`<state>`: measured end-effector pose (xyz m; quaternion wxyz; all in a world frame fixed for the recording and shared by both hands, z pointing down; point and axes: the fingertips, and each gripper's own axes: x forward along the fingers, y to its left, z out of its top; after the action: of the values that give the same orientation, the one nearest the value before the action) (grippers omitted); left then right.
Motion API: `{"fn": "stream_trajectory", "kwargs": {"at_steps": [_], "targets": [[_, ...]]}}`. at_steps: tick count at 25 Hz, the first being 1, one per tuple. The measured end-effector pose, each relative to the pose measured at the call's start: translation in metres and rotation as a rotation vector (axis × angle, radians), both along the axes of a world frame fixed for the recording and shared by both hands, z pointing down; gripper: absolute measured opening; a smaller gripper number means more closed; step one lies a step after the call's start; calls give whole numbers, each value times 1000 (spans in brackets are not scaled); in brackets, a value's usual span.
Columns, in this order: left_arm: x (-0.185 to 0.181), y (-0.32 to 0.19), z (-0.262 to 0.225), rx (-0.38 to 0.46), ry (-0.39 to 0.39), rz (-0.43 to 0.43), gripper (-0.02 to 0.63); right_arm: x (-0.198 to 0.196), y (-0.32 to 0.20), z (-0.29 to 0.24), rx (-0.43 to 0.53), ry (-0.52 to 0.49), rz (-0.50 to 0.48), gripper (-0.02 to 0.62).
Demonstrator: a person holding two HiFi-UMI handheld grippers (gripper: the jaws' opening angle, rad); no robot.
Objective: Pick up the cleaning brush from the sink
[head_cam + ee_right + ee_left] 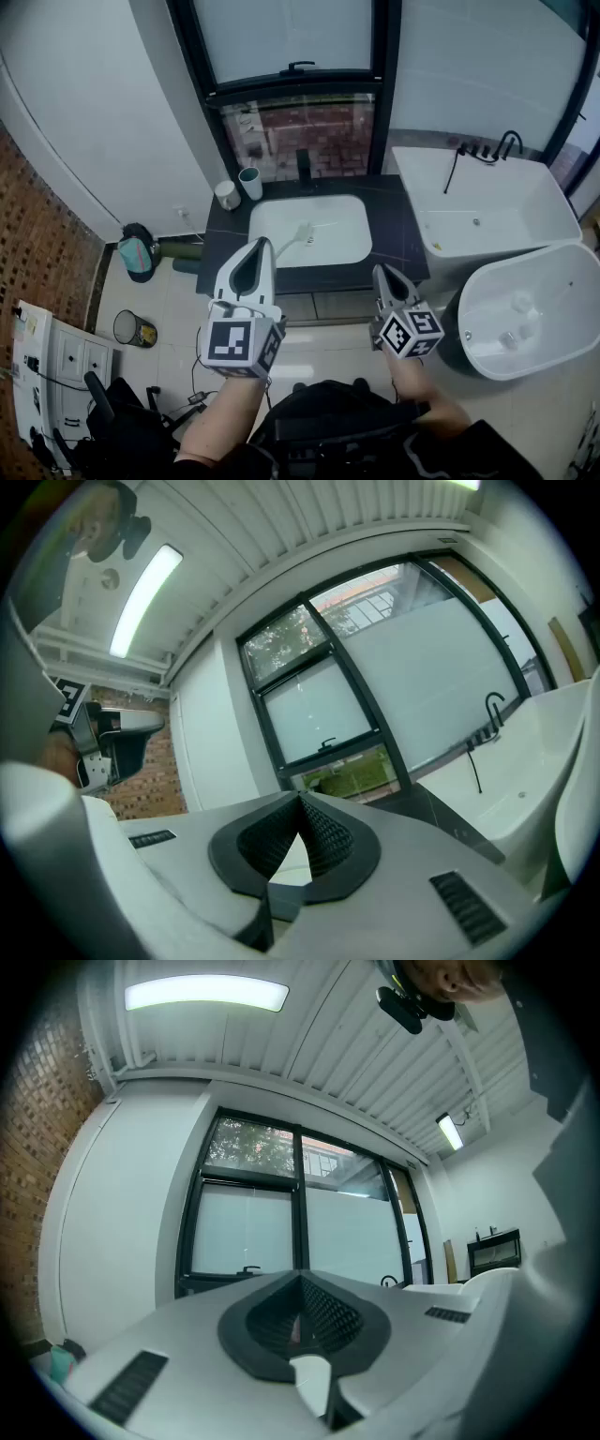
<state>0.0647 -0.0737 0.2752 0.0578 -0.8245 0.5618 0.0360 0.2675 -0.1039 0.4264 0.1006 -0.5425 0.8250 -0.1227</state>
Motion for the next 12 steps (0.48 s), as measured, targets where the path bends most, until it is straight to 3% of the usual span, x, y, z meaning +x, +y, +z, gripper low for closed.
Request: {"fn": "stream_trajectory", "kwargs": {"at_steps": [12], "targets": [[-126,-38,3,-18,-65,3,3,-131,-71,-56,-42,96,-40,0]]}}
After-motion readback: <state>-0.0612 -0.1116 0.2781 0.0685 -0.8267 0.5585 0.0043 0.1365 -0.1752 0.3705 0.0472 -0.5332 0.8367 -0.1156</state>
